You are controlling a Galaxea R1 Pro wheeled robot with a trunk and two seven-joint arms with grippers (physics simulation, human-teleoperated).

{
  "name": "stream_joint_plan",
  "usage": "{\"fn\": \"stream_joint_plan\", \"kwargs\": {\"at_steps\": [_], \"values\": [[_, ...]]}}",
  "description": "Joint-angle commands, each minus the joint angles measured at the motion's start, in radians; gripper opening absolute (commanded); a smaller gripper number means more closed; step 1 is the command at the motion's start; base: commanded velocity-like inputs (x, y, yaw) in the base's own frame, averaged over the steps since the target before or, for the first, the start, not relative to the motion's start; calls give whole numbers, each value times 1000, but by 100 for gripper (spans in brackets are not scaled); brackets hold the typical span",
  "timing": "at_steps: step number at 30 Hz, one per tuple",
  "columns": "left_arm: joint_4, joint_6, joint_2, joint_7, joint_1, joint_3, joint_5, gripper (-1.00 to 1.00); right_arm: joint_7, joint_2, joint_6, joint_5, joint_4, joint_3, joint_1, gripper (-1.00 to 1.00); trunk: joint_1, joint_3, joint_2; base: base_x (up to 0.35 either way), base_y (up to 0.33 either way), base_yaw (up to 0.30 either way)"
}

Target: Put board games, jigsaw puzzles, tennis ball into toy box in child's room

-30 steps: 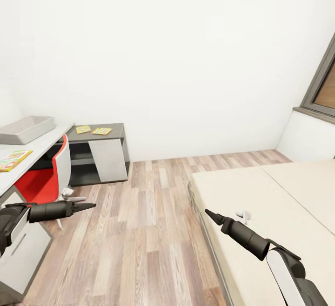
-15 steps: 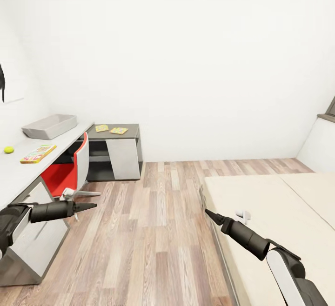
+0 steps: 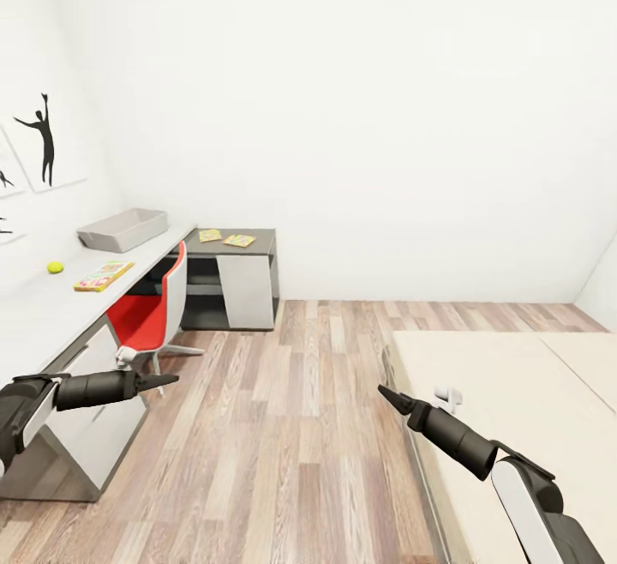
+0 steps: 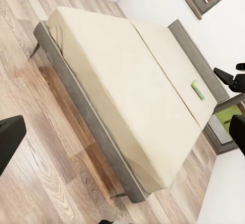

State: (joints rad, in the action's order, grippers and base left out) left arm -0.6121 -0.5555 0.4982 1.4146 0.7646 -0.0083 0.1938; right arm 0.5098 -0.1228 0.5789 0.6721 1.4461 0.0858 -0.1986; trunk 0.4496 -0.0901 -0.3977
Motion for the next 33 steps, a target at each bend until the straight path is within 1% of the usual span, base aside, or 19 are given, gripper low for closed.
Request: {"fn": "stream_joint_plan", "kwargs": {"at_steps": [1, 16, 33], "values": [[0, -11, 0, 3, 1, -1, 3, 100, 1, 0, 8, 7, 0, 1, -1, 100, 0, -2, -2, -142, -1, 24], [0, -10, 0, 3, 1, 0, 3, 100, 1, 0, 8, 7, 0, 2, -1, 100, 0, -2, -2, -69, 0, 4], [0, -9, -1, 3, 1, -1, 3, 100, 2, 2, 4, 7, 2, 0, -1, 100, 0, 1, -2, -7, 0, -36]]}}
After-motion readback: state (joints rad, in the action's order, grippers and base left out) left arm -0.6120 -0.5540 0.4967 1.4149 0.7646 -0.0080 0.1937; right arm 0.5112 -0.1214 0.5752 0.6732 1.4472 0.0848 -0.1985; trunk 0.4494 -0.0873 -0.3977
